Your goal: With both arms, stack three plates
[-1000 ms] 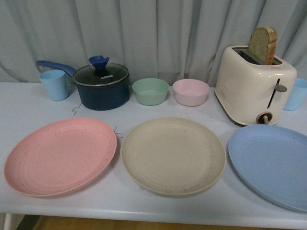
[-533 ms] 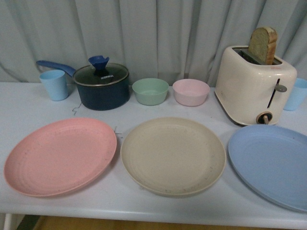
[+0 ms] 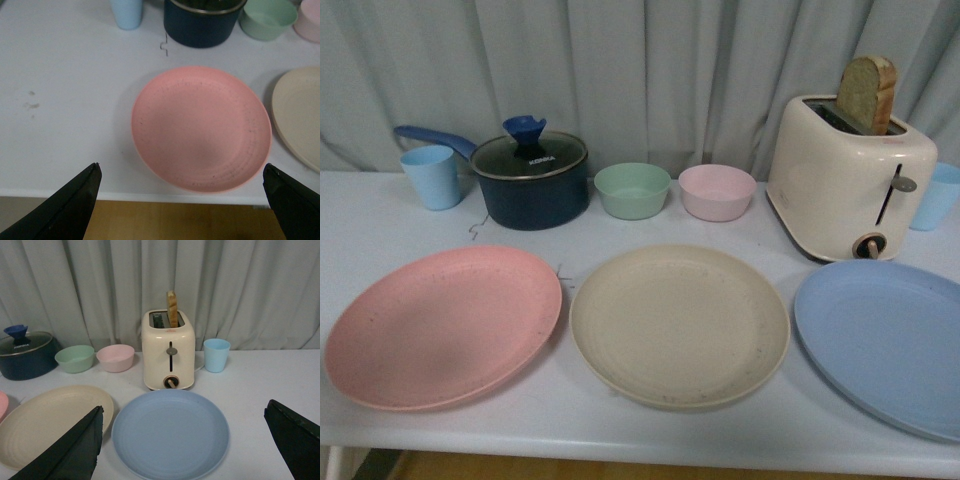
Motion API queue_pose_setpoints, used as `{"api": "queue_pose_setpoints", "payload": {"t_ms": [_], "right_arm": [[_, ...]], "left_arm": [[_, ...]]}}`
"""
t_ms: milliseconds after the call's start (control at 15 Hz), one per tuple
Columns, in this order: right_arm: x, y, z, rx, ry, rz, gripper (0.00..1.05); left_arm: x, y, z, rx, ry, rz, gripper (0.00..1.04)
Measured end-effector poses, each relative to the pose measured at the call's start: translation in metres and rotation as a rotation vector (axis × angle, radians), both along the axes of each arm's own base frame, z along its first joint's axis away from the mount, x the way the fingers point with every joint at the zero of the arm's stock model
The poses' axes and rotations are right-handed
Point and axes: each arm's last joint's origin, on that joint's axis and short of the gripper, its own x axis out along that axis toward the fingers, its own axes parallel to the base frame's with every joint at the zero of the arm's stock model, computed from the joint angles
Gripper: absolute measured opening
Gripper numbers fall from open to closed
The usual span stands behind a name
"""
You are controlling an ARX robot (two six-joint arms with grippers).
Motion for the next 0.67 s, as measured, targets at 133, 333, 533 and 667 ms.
{"api": "queue_pose_setpoints", "payload": {"t_ms": [133,333,533,667], "right_arm": [[0.000,0.000,0.000,0.000,-0.001,0.000,0.98],[0.000,0.000,0.000,0.000,0.000,0.000,0.98],[0.000,0.000,0.000,0.000,0.000,0.000,0.98],[0.000,0.000,0.000,0.000,0.000,0.000,0.98]], "left_arm": [[0.037,0.010,-0.001,0.058,0.133,-0.045,0.98],[0.087,0.029,-0.027,0.055,0.307,-0.076,0.98],[0.125,0.048,-0.058,0.026,0.394,-0.060,0.98],[0.141,0.059,-0.074,-0.002,0.439,-0.047,0.98]]}}
